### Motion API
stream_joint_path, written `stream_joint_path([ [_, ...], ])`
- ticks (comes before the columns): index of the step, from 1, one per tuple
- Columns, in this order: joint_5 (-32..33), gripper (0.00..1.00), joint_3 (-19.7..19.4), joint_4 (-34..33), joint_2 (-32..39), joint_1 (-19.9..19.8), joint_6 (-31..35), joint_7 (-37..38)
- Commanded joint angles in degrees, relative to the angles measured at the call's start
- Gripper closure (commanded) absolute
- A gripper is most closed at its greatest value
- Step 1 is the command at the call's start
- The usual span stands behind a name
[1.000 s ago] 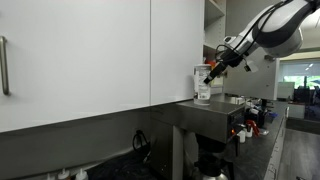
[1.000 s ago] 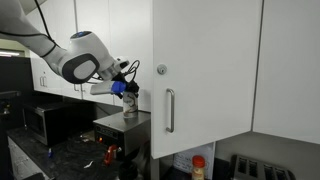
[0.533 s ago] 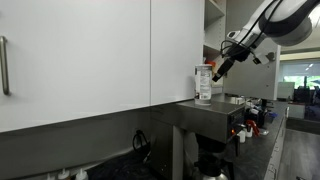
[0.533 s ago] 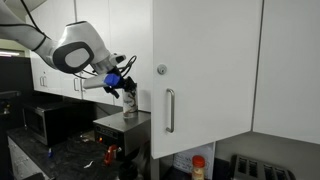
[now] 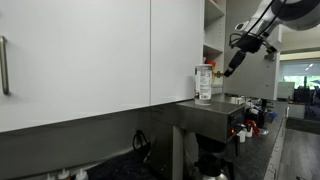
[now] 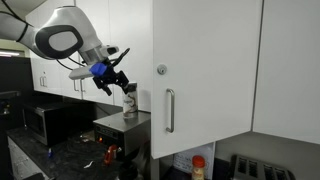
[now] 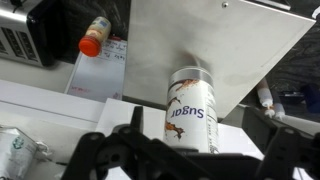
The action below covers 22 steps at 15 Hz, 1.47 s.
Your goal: Open the cabinet, retrieve the sugar, and then close the cabinet door
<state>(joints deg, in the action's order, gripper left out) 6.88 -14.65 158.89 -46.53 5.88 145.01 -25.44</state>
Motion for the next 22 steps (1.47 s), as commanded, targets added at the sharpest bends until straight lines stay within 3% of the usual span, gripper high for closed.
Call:
stream_joint_path([
  [1,3.15,0.00,5.89,-0.07,-3.28,-8.22,-4.53,6.31],
  [6,8.83,0.00,11.17,-0.12,-5.74,-17.39,-6.81,16.14],
  [10,12.25,0.00,12.83,-1.06,-5.93,-22.30,-8.65,21.91],
  [22,18.18,0.00,14.23,-6.75,-5.54,-29.65,-15.91,32.69],
])
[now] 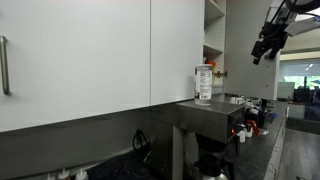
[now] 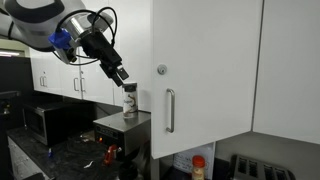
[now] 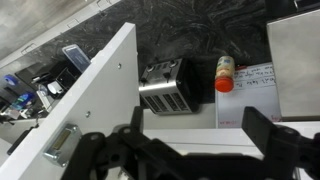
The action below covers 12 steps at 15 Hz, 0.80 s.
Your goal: Open the cabinet, retrieve the sugar, and then close the cabinet door
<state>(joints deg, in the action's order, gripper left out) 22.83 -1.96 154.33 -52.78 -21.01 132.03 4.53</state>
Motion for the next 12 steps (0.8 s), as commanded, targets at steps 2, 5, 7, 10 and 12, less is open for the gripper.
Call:
stream_joint_path([
  [2,3.32,0.00,1.35,-3.02,0.29,-3.65,-4.00,4.69],
  [5,4.63,0.00,0.93,-4.12,0.02,-4.89,-4.61,7.30],
  [7,5.22,0.00,0.73,-4.89,0.01,-5.66,-4.87,8.78],
  [10,5.71,0.00,0.69,-5.89,-0.16,-6.61,-5.63,10.72],
  [12,5.79,0.00,0.46,-6.39,-0.50,-6.99,-6.18,11.41],
])
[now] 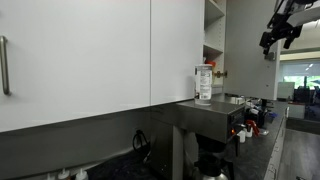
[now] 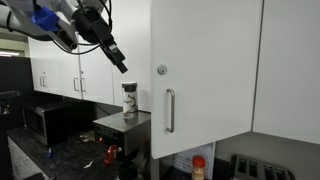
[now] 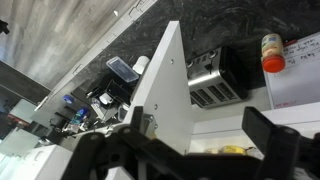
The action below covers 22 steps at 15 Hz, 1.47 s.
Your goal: Open the cabinet, retrieve the sugar, and then close the cabinet door
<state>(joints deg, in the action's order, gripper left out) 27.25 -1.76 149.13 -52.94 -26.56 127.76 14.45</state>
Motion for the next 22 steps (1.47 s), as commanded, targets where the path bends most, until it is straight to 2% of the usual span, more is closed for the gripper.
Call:
stream_joint_path([
  [1,1.25,0.00,-0.03,-1.37,-0.53,-1.50,-2.17,1.54],
  [7,3.22,0.00,-2.77,-1.47,-2.62,-3.92,-0.84,1.54],
  [11,5.73,0.00,-6.06,-1.07,-3.28,-4.32,3.82,0.74],
  [17,5.65,0.00,-12.58,-1.30,-0.14,-4.39,17.76,-1.88],
  [22,2.48,0.00,-15.70,-1.70,3.96,-3.98,26.22,-5.82],
])
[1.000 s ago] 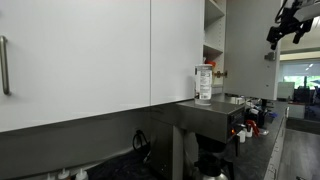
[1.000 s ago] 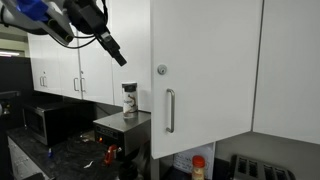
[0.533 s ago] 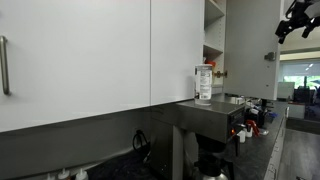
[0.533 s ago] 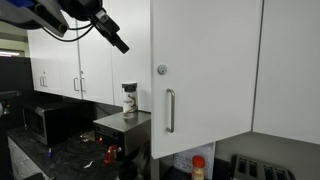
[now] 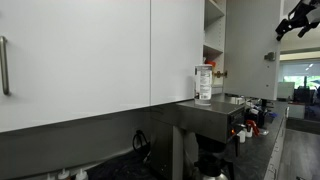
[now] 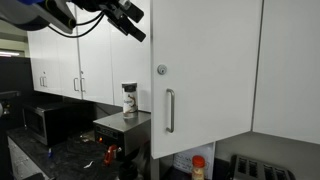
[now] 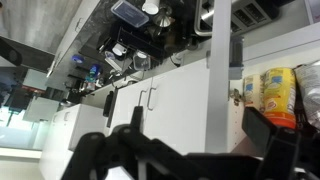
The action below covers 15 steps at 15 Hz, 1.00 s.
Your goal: Open the cabinet, retrieve the sugar, and then close the cabinet door
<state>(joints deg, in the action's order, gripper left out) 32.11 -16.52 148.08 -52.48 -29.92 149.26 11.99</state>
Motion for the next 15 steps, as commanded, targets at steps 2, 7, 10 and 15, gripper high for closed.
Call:
stream_joint_path([
  [2,-4.87,0.00,-1.62,-0.70,4.84,0.69,6.77,-6.08],
  [7,-11.89,0.00,-2.41,-0.62,7.22,5.36,10.52,-13.97],
  [10,-15.09,0.00,-2.57,-0.43,7.86,8.69,11.41,-17.55],
  [15,-17.92,0.00,-2.59,-0.21,8.38,14.80,10.27,-23.01],
])
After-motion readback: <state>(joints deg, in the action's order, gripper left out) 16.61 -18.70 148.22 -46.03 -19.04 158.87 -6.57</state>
